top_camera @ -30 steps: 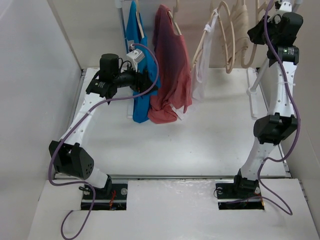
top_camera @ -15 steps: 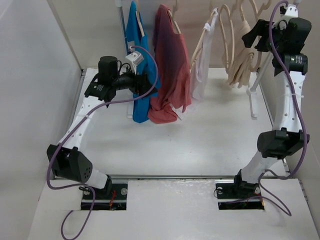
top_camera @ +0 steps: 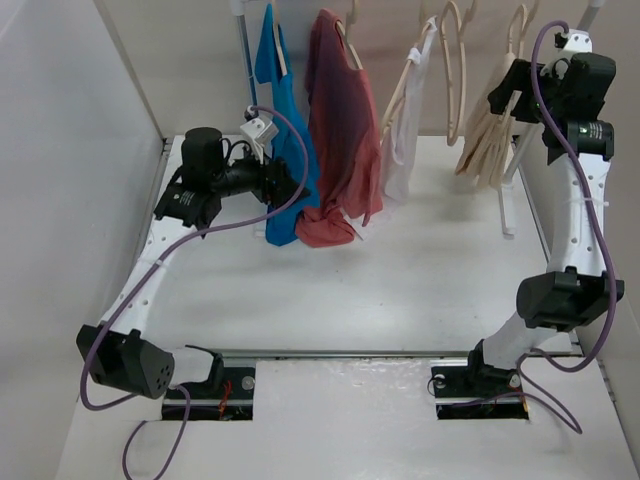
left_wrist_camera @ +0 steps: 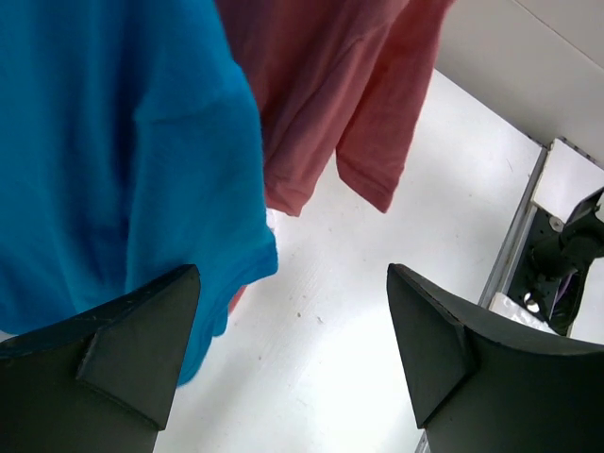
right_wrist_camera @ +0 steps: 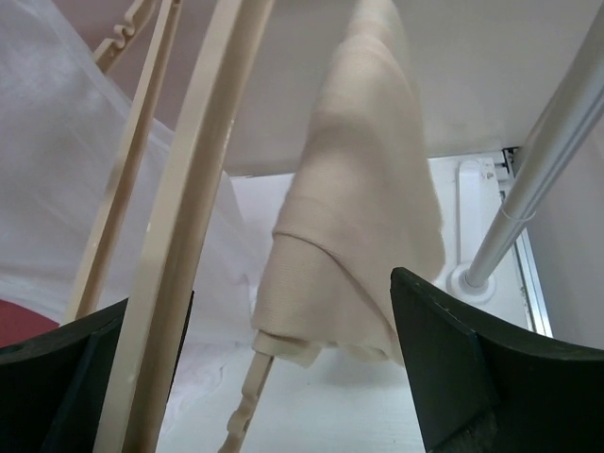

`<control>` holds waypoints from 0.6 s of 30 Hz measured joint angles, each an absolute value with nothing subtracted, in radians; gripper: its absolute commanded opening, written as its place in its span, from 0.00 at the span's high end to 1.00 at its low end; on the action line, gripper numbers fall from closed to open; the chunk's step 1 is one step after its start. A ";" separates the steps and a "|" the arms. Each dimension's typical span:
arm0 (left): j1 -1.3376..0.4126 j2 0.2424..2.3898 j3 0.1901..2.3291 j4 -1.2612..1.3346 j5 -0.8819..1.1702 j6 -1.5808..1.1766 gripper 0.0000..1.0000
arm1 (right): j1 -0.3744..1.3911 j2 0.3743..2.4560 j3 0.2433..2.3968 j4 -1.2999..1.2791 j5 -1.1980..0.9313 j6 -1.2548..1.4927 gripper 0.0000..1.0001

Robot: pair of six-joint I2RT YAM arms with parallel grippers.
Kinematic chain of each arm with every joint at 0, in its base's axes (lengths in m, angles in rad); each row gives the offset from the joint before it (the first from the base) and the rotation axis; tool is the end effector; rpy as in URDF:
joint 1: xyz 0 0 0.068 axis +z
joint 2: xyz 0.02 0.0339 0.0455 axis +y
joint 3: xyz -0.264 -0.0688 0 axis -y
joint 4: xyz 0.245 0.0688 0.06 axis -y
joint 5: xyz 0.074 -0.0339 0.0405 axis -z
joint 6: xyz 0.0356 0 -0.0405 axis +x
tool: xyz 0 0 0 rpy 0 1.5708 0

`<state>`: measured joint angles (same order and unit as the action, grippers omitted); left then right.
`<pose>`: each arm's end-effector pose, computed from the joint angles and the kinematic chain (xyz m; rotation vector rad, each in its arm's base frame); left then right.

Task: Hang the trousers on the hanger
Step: Place the hanger at the clothesline, then reset both arms

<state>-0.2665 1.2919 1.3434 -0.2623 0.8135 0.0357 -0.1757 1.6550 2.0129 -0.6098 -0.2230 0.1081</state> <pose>0.2683 -0.1001 0.4192 0.8408 1.5904 -0.8851 0.3518 -0.0545 0.4915 0.1006 1.8163 0.1553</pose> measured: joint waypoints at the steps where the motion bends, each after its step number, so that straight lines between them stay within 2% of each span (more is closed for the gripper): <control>1: -0.266 1.282 1.336 -0.258 0.814 0.036 0.23 | -0.176 1.655 2.013 -0.615 -0.216 0.105 0.10; 16: -0.274 1.211 1.281 -0.258 0.816 0.036 0.23 | -0.176 1.535 1.961 -0.648 -0.194 0.088 0.09; 17: -0.274 1.210 1.279 -0.257 0.816 0.037 0.23 | -0.176 1.528 1.961 -0.649 -0.194 0.086 0.07; 18: -0.274 1.206 1.277 -0.258 0.816 0.039 0.23 | -0.176 1.520 1.960 -0.651 -0.194 0.084 0.02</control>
